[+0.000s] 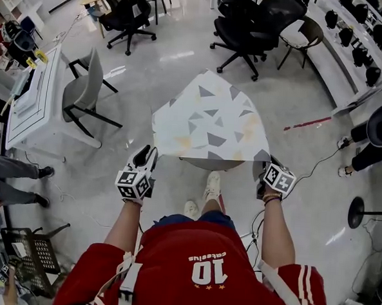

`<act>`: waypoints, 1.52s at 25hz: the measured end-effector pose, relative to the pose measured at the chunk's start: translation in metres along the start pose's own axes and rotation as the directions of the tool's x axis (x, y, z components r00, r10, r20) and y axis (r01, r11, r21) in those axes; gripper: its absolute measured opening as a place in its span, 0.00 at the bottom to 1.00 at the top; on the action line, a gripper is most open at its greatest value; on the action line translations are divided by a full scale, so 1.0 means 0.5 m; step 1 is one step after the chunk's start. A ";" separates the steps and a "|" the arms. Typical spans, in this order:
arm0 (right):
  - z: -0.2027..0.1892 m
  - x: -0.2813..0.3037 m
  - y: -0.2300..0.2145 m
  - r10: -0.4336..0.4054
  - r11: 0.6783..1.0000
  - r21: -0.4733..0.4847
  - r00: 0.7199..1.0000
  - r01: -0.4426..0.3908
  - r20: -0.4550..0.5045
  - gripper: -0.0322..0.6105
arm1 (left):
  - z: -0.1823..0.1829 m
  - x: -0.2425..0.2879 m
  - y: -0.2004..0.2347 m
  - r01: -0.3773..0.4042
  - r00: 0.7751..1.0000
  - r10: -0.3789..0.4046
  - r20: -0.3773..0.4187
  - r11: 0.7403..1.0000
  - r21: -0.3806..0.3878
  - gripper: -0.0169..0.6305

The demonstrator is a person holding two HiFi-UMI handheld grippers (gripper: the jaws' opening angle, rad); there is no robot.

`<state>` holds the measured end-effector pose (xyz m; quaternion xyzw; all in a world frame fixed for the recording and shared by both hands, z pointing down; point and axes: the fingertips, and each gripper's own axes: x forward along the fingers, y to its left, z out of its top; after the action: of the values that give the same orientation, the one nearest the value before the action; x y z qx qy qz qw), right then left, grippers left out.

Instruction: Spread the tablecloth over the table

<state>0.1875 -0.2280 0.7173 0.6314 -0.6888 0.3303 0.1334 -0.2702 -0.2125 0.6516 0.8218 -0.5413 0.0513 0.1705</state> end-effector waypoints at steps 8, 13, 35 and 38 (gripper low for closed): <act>-0.021 0.005 0.008 -0.003 0.995 -0.100 0.999 -0.001 -0.044 0.08 | 0.023 -0.006 0.015 -0.018 0.999 0.019 0.035 1.000 -0.024 0.19; -0.057 -0.002 0.014 -0.002 0.989 -0.147 0.997 -0.009 -0.073 0.09 | 0.021 0.004 -0.007 0.008 1.000 -0.007 0.026 1.000 -0.023 0.19; -0.110 -0.127 -0.123 -0.119 0.990 -0.090 0.990 0.112 -0.080 0.15 | 0.055 0.121 -0.098 0.127 0.992 -0.127 0.020 0.992 0.002 0.19; -0.080 -0.126 -0.115 -0.116 0.990 -0.091 0.991 0.111 -0.061 0.15 | 0.072 0.128 -0.096 0.122 0.992 -0.122 0.025 0.993 0.002 0.19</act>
<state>0.2437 -0.1530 0.7256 0.6519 -0.6607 0.3125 0.2021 -0.2041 -0.2635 0.6245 0.8539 -0.4922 0.0309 0.1664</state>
